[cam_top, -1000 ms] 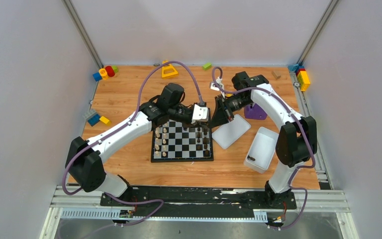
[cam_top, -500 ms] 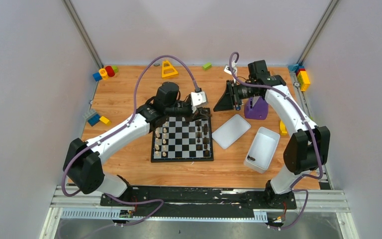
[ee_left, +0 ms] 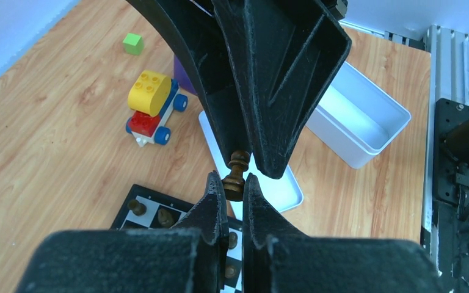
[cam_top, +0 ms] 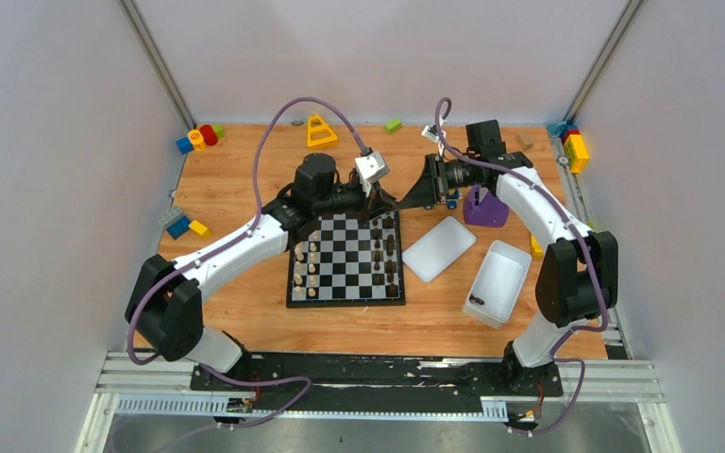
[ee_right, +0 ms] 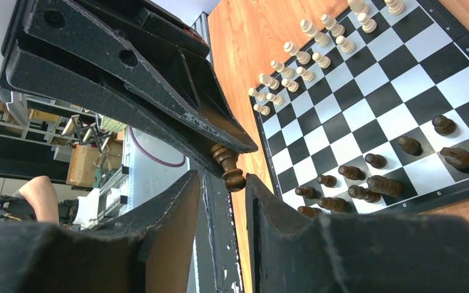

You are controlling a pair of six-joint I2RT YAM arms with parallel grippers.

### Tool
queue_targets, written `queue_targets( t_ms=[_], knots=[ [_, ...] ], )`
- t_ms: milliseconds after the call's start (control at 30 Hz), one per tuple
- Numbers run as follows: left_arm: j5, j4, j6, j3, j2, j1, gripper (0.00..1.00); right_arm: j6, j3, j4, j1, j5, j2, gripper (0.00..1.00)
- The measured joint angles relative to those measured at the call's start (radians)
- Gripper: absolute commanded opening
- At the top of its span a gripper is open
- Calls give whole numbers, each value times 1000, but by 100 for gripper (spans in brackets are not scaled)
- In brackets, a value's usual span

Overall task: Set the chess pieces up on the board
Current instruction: Place the chess piece on the chessboard.

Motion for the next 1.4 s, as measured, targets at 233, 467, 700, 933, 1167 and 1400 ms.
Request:
queue_targets(
  t_ms=[233,467,700,933,1167,1400],
  knots=[
    [4,45,-21,-11,0,0,0,29,-4,37,-4,-11,0,23],
    [14,55,-21,-15,0,2,1,37,-4,45,-10,-17,2,1],
    [27,80,27,-37,0,4,51,29,-7,42,-8,-16,5,0],
    [34,-27,133,-58,-16,4,99,-76,-11,-18,-8,30,1,0],
    [-23,-257,315,-50,-130,32,100,-242,-17,-181,0,192,-62,0],
    [-141,-452,380,-50,-269,208,100,-376,-26,-302,143,437,-150,0]
  ],
)
